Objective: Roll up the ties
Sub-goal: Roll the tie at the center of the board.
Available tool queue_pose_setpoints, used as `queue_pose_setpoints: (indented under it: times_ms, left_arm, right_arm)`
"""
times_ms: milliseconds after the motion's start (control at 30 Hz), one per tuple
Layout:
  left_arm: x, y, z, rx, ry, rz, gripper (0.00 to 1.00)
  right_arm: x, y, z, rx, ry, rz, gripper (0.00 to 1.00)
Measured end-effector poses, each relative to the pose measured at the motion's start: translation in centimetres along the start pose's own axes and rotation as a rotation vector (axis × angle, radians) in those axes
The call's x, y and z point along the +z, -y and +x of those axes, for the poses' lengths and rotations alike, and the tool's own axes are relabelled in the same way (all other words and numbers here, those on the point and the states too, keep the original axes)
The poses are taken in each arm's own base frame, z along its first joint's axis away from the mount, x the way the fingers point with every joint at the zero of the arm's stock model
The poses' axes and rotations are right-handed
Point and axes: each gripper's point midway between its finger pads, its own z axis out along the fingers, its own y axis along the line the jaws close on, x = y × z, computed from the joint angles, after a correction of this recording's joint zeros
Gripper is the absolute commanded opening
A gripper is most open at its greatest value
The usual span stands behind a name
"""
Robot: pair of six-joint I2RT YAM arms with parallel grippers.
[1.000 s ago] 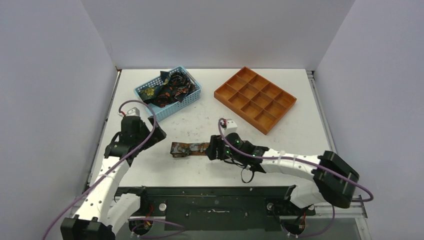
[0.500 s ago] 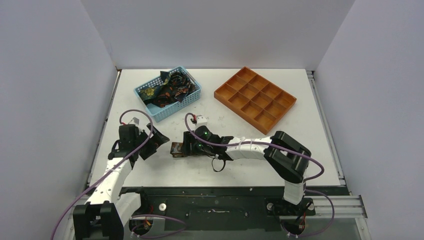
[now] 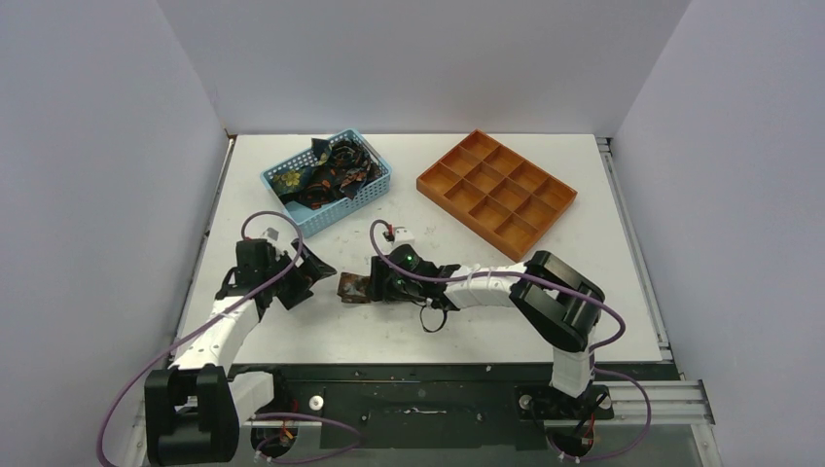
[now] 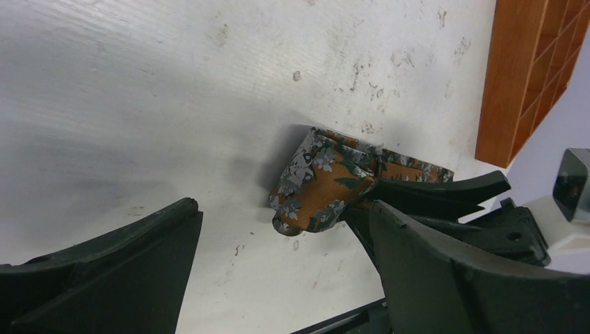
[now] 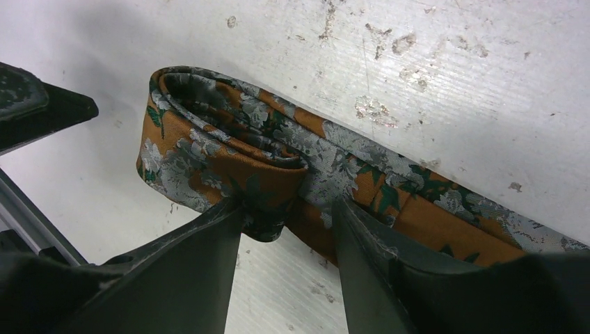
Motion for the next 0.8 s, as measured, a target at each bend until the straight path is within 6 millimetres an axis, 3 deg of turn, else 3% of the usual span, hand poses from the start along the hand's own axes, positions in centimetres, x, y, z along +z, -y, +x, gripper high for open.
queue_pose_setpoints:
  times_ms: [233, 500, 800]
  left_arm:
    - [0.2, 1.8, 0.3, 0.035, -0.024, 0.084, 0.89]
    - [1.1, 4.8, 4.1, 0.253, -0.103, 0.136, 0.88]
    - [2.1, 4.8, 1.8, 0.39, -0.032, 0.07, 0.87]
  right_arm:
    - [0.1, 0.6, 0.2, 0.017, 0.014, -0.022, 0.5]
    - [-0.2, 1.4, -0.2, 0.055, 0.027, -0.057, 0.5]
    - [-0.3, 1.8, -0.4, 0.089, 0.022, -0.109, 0.5]
